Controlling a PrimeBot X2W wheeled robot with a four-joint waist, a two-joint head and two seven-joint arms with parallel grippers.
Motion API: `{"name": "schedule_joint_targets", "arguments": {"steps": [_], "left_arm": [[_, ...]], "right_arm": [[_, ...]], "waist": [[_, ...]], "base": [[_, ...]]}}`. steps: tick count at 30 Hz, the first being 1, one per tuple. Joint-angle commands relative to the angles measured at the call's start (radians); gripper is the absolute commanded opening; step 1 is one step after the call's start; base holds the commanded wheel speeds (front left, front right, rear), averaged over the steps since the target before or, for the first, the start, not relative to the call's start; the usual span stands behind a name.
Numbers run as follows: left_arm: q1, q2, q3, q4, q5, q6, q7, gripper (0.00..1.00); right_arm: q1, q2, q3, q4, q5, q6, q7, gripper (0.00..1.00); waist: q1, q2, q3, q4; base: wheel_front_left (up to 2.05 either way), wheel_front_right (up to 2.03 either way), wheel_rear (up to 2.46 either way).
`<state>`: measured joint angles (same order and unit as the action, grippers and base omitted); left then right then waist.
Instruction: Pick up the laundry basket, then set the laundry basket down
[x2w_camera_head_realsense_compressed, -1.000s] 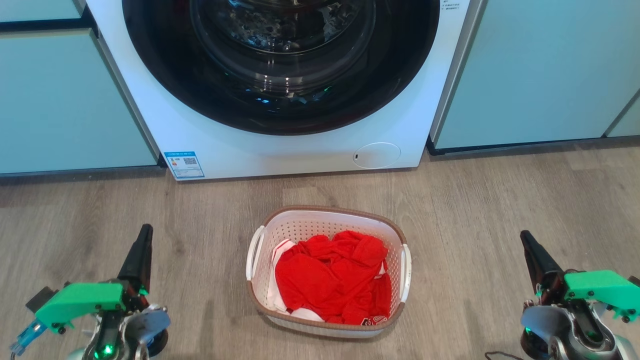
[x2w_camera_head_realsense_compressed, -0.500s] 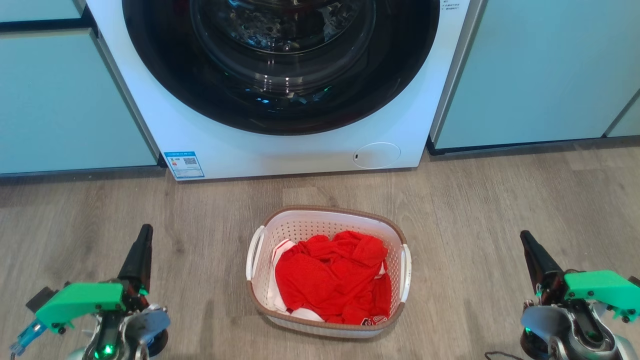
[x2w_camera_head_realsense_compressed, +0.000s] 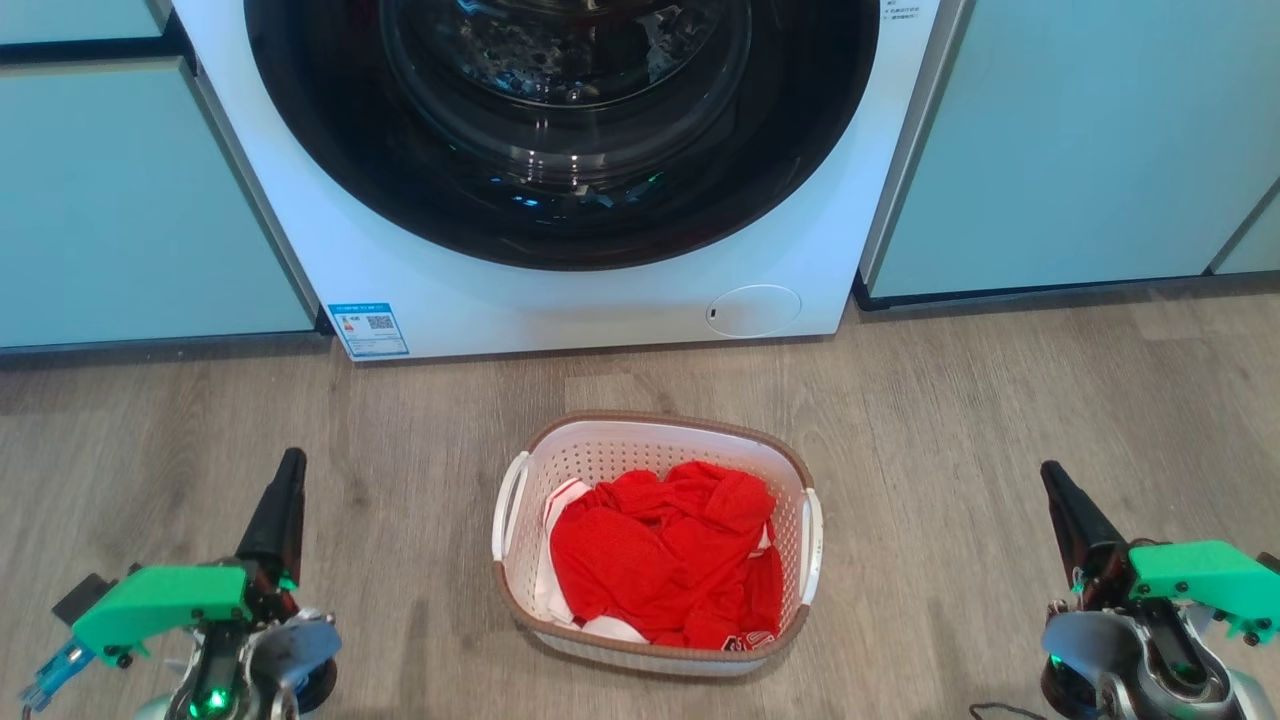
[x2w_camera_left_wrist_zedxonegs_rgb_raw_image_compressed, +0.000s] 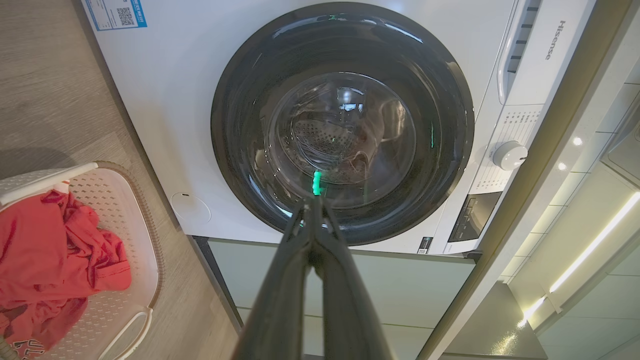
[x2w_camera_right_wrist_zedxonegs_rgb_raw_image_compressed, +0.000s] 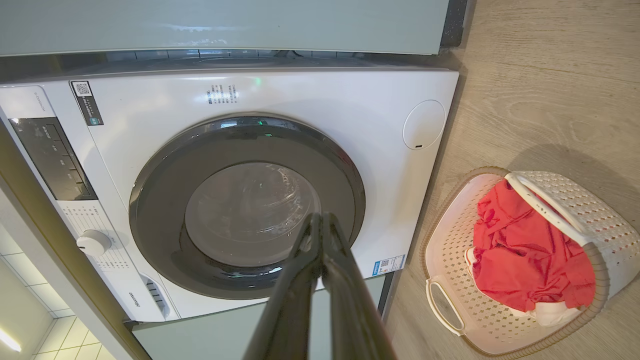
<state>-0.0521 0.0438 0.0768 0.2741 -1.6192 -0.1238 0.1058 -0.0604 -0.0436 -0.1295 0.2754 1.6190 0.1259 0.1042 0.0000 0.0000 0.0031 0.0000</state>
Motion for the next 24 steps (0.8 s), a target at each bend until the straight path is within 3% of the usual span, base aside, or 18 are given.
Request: {"name": "schedule_joint_targets", "arguments": {"steps": [1, 24], "left_arm": [[-0.056, 0.008, 0.036, -0.029, 0.010, -0.007, 0.006, 0.00], [-0.056, 0.008, 0.036, -0.029, 0.010, -0.007, 0.007, 0.00]], "right_arm": [[-0.047, -0.009, 0.018, -0.031, -0.009, 0.005, 0.007, 0.00], [-0.047, -0.008, 0.017, -0.031, -0.010, 0.005, 0.008, 0.00]], "waist": [[0.0000, 0.0000, 0.000, 0.000], [0.0000, 0.0000, 0.000, 0.000]], "base": [[0.00, 0.00, 0.00], [0.00, 0.00, 0.00]]}}
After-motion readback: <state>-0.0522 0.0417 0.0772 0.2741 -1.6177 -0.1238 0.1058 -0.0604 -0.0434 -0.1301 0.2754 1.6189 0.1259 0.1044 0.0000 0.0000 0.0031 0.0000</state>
